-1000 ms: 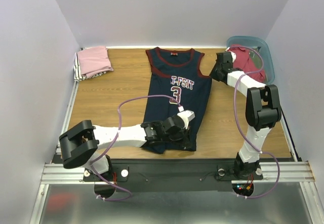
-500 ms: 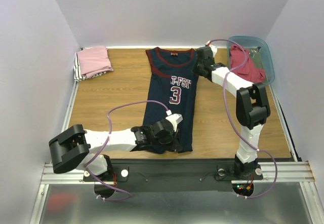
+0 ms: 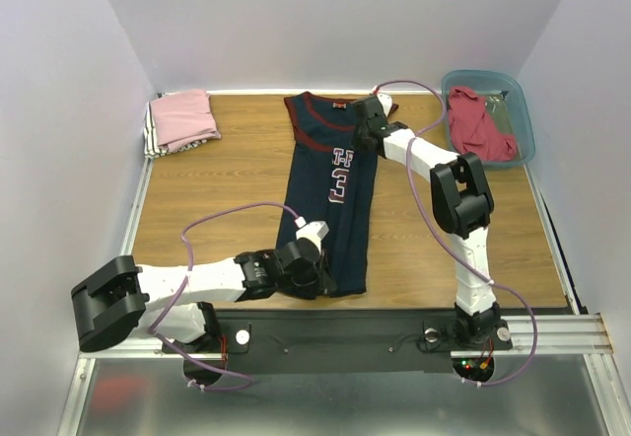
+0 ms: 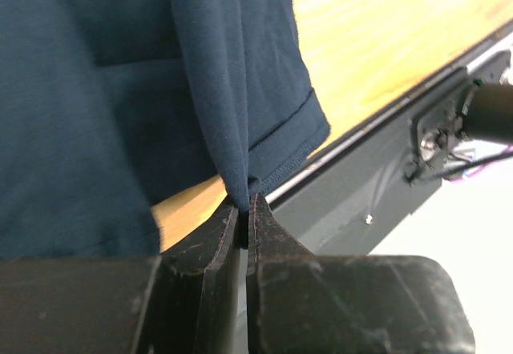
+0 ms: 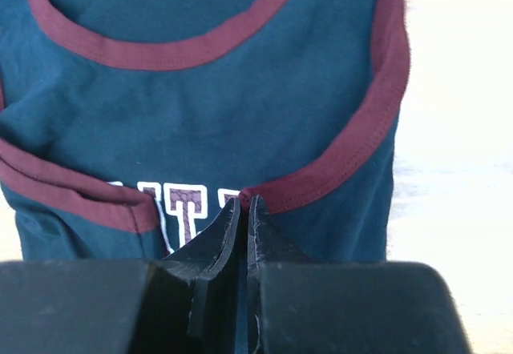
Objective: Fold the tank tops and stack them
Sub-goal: Fold the tank top
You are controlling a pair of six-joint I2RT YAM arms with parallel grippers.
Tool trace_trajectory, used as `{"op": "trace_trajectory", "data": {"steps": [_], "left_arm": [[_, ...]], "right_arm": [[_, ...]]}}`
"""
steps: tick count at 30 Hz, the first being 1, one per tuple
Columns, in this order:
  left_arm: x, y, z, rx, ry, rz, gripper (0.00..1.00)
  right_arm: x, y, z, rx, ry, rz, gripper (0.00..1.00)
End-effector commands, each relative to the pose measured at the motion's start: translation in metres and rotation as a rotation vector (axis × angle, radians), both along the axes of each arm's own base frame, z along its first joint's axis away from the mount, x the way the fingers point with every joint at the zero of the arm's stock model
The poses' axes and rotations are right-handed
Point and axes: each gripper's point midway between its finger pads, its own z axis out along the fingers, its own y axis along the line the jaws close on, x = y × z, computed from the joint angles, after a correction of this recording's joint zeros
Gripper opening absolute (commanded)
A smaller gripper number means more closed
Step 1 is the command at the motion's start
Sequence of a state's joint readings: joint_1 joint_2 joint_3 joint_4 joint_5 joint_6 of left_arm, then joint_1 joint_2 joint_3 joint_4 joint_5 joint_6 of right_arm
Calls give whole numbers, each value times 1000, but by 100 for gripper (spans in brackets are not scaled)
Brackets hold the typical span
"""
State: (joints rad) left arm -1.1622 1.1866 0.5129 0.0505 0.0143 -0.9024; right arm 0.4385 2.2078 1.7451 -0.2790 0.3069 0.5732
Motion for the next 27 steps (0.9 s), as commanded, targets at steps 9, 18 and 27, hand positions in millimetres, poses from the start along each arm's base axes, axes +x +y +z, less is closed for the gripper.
{"op": "trace_trajectory", "data": {"steps": [9,18,27], "left_arm": [[-7,28,-16,53,64,58,0],[-2,38,-13,72,51,101,0],[2,38,5,39,18,106,36]], "right_arm": [[32,33,32,44,-126,9,8],[37,49,22,67,-118,41,9],[43,67,44,117,-152,109,43]]}}
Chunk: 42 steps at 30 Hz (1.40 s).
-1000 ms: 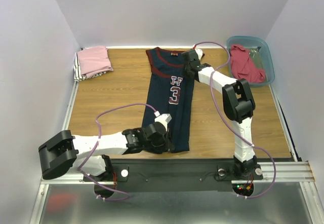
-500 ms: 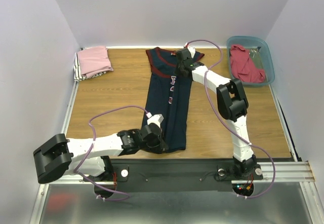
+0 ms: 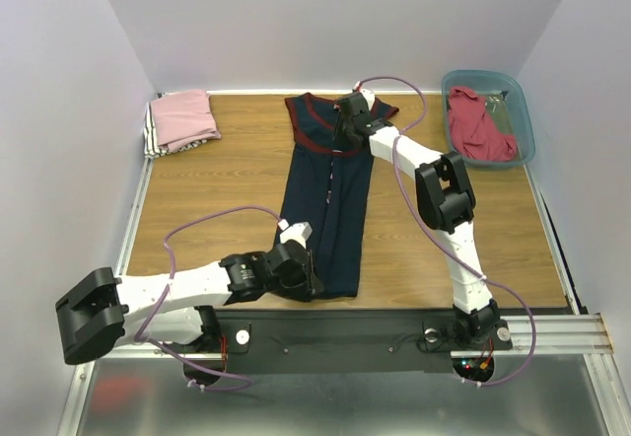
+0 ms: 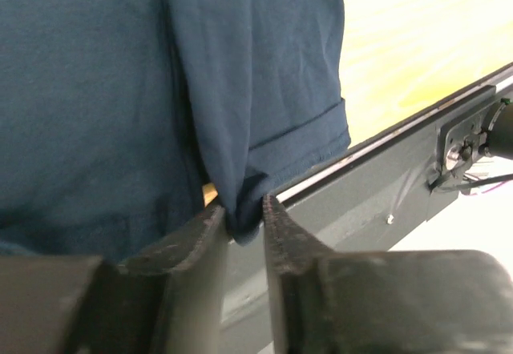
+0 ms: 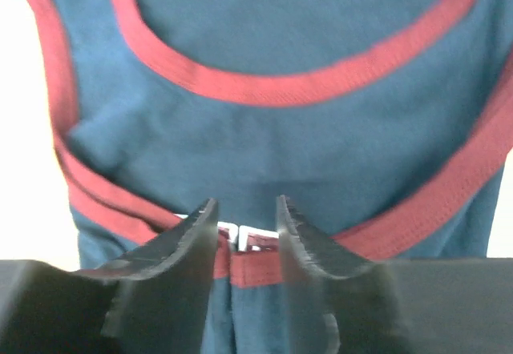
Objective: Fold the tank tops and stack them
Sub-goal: Fold the tank top
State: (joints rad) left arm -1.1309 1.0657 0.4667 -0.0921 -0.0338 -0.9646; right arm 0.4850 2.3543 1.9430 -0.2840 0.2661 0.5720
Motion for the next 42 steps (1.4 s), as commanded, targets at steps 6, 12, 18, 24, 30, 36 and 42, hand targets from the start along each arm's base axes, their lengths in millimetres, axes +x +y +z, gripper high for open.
{"op": "trace_trajectory", "data": {"steps": [6,12,18,24,30,36,42], "left_arm": [[18,7,59,-46,-123,49,40],[51,-4,91,-36,-196,41,40],[141,-8,97,-33,-267,48,40],[230,-37,83,94,-299,-14,42],[291,-56,59,207,-294,-28,43],[341,-46,29,313,-279,1,43],[373,-49,5,342,-260,7,35]], "right_arm": [[12,22,78,118,-143,64,52],[-25,-3,88,108,-114,24,53],[-95,-34,84,150,-82,10,52],[-153,-44,73,163,-75,40,53],[-145,-54,57,93,-67,6,52],[-147,-53,51,102,-50,9,49],[-167,-53,33,124,4,34,46]]}}
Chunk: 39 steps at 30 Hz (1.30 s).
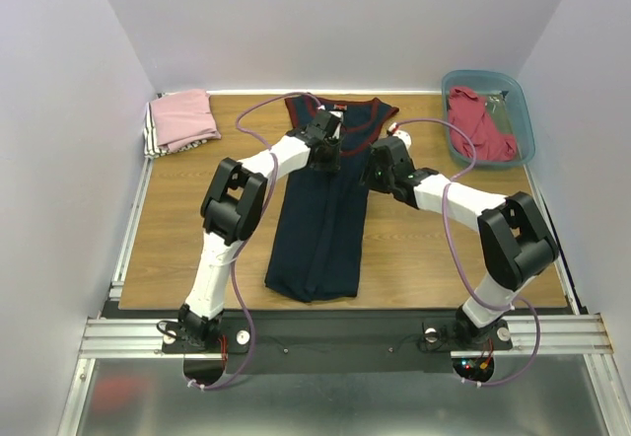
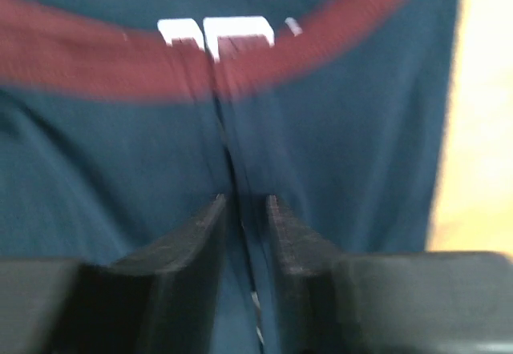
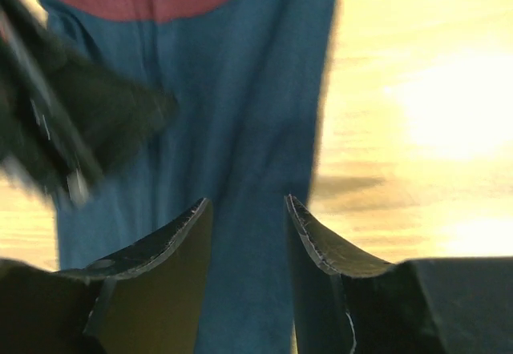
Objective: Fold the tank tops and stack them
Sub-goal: Fold the tank top
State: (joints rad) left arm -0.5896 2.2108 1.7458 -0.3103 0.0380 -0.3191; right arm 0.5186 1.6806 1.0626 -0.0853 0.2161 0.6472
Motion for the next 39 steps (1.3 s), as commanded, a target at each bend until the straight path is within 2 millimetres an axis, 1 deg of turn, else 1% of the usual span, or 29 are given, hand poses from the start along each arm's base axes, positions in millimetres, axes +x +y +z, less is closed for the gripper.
{"op": "trace_trajectory", "data": {"steps": [1,2,3,4,6,7,8,9,11,14,16,17,18,20,21,22,23,25,26,29,30,31,32,33,34,35,36,37,39], "left_arm": [[30,0,12,25,-50,2,30],[36,-2,19,20,-60,7,25],[42,2,19,40,-75,33,18],[45,3,16,40,-73,45,15],[53,3,21,29,-90,67,7],[55,3,23,27,-94,73,6],[57,4,25,23,-101,81,4],[59,5,25,23,-103,85,4],[65,11,24,24,-108,111,4],[73,18,15,6,-90,135,2],[80,19,10,-4,-83,139,2],[82,20,8,-2,-81,141,2],[88,23,4,0,-81,149,1],[92,27,-2,3,-66,152,1],[100,30,-1,-8,-70,166,1],[103,32,-1,-17,-68,170,1],[107,34,0,-24,-71,178,1],[114,36,3,-58,-71,179,2],[117,33,7,-78,-78,172,2],[122,33,10,-113,-83,165,4],[124,31,13,-122,-90,162,4],[125,31,14,-126,-95,161,4],[128,29,18,-137,-104,160,5],[128,30,14,-135,-100,163,5],[130,30,14,-141,-101,167,5],[132,31,14,-145,-101,174,5],[133,31,13,-147,-97,179,5],[133,32,10,-145,-93,184,5],[132,33,5,-149,-84,192,5]], "right_arm": [[-7,3,6,45,-23,12,46],[-13,6,2,46,-11,31,45],[-15,9,-1,48,-7,45,44],[-16,12,-5,45,2,54,44],[-13,13,-18,22,22,56,43],[-11,15,-21,21,28,53,43],[-9,13,-33,-5,46,43,44],[-1,14,-31,-12,34,38,44],[10,16,-37,-31,39,43,44],[30,22,-49,-41,58,54,45],[47,19,-56,-44,70,41,46],[52,19,-59,-43,76,53,46],[61,13,-58,-43,73,37,47],[75,11,-59,-42,81,39,48],[81,5,-57,-37,82,33,49],[85,4,-54,-30,76,35,50],[88,5,-42,-22,55,45,54],[85,4,-27,-28,27,69,59],[79,3,-14,-25,8,84,64],[60,-4,4,-16,-11,86,71],[40,-13,10,-12,-12,83,71],[30,-15,11,-5,-10,83,71],[16,-17,11,6,-5,80,72],[-7,-22,7,17,-3,87,72],[-22,-23,4,31,0,93,71],[-37,-14,2,60,7,119,71],[-50,-12,-1,68,10,132,70],[-71,-16,-11,67,21,139,70],[-98,-10,-23,85,56,166,68]]}}
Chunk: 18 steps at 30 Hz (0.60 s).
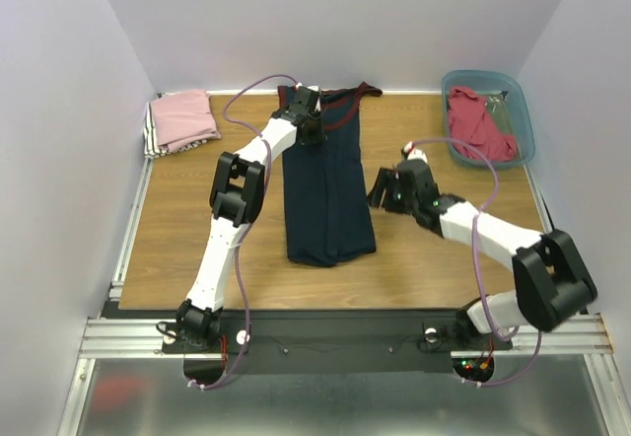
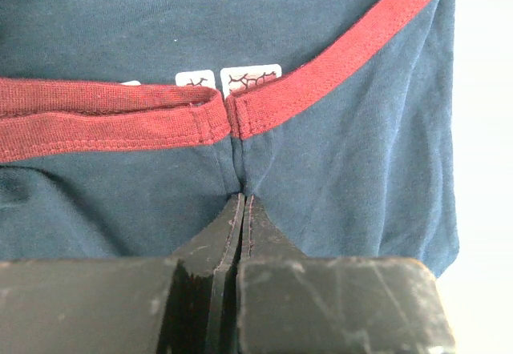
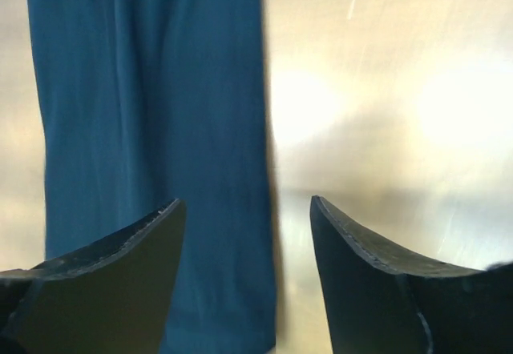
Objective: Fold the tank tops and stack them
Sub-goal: Fold the tank top
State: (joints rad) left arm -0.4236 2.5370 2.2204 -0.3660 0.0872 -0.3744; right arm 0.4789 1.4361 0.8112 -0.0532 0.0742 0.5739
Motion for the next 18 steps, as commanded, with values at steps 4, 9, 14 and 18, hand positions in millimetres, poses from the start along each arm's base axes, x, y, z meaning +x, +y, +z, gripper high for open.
{"op": "trace_trajectory", "data": {"steps": [4,9,14,18], "left_arm": [[11,0,10,-39,-33,31,5],[11,4,6,-34,-27,50,5],[12,6,6,-28,-28,57,4],[13,9,9,-30,-32,63,4]], "right_arm": [[-72,23,-34,102,65,81,67],[-99,22,-44,138,104,76,67],[-107,24,-50,165,123,66,64],[-113,36,-56,193,149,88,55]]}}
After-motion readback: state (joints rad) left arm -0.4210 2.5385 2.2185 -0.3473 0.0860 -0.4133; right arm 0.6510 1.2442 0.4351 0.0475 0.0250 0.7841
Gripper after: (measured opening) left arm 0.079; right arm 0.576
